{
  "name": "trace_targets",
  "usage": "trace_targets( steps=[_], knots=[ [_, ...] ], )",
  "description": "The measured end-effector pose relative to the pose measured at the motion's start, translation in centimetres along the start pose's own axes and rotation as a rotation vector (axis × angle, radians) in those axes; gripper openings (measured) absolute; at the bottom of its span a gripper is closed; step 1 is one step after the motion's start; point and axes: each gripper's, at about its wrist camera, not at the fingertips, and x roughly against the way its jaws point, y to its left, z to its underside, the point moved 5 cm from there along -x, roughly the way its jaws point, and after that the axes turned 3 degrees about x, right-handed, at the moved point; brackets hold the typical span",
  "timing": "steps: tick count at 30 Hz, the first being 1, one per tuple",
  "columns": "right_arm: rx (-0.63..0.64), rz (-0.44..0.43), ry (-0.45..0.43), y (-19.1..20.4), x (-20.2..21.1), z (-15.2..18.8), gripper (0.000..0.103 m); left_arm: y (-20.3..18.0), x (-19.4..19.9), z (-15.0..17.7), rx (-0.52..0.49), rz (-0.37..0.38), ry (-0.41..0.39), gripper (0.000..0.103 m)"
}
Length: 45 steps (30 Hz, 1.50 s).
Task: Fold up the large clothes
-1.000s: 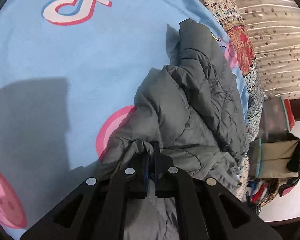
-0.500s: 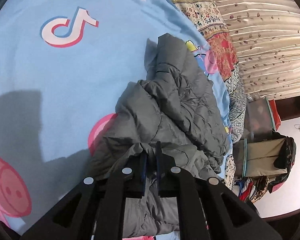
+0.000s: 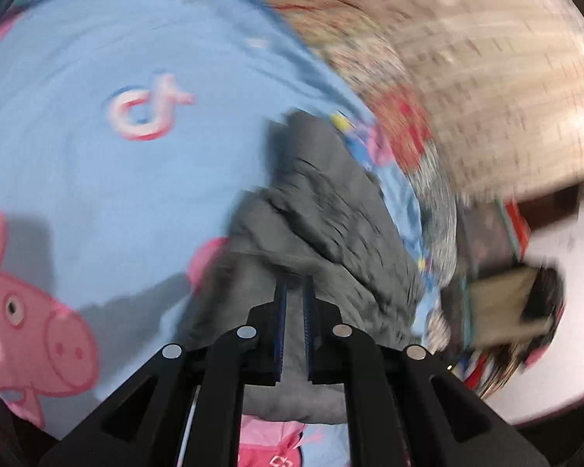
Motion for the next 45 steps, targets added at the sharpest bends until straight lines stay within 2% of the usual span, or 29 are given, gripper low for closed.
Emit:
trace_targets(
  steps=[1,2,5,7,10,11,13,16,19,23,27,30,35,39,45],
  knots=[
    [0.006,-0.002,-0.029,0.2,1.0,-0.1,0.05,-1.3,-0.5,0.5,-0.054,-0.011,0.007,0.02],
    [0.012,0.003,-0.051,0.4,1.6,-0.4,0.05,-3.4,-1.6,1.4,-0.153,-0.033,0.02,0.02],
    [0.013,0.034,-0.121,-0.6,5.0,-0.3,0.05,-6.4,-4.4,3.2,-0.299,-0.063,0.057,0.02],
    [-0.019,0.076,-0.155,-2.8,7.1,0.0,0.05,-6.6,-6.6,4.1,-0.366,-0.129,0.071,0.02],
    [-0.082,0.124,-0.168,-6.2,8.5,0.6,0.05,-5.2,-9.1,4.2,-0.377,-0.221,0.089,0.02],
    [-0.107,0.133,-0.163,-7.2,8.5,0.6,0.05,-4.1,-9.9,3.8,-0.367,-0.271,0.09,0.02],
    [-0.176,0.131,-0.152,-9.7,8.1,0.9,0.05,-2.3,-10.7,3.2,-0.344,-0.321,0.087,0.02],
    [-0.227,0.116,-0.105,-11.6,5.9,1.2,0.05,-0.7,-11.2,2.7,-0.321,-0.333,0.087,0.02],
    [-0.234,0.118,-0.081,-12.2,4.1,1.3,0.05,0.3,-11.7,2.9,-0.347,-0.328,0.084,0.02],
    [-0.258,0.1,-0.091,-12.9,3.2,1.2,0.05,1.2,-11.7,3.5,-0.395,-0.292,0.053,0.02],
    [-0.248,0.105,-0.098,-13.1,3.0,1.3,0.05,1.5,-11.7,3.8,-0.396,-0.258,0.032,0.02],
    [-0.234,0.126,-0.115,-12.7,3.0,1.3,0.05,1.3,-11.7,4.1,-0.424,-0.264,0.001,0.02],
    [-0.163,0.236,-0.101,-10.6,4.6,0.7,0.05,0.6,-11.6,4.8,-0.49,-0.318,-0.036,0.02],
    [-0.041,0.167,-0.159,-5.5,7.6,-0.3,0.05,0.5,-11.6,4.8,-0.487,-0.313,-0.041,0.02],
    [0.148,0.085,-0.06,0.9,5.1,-1.2,0.05,0.5,-11.6,4.9,-0.492,-0.316,-0.049,0.02]
  ],
)
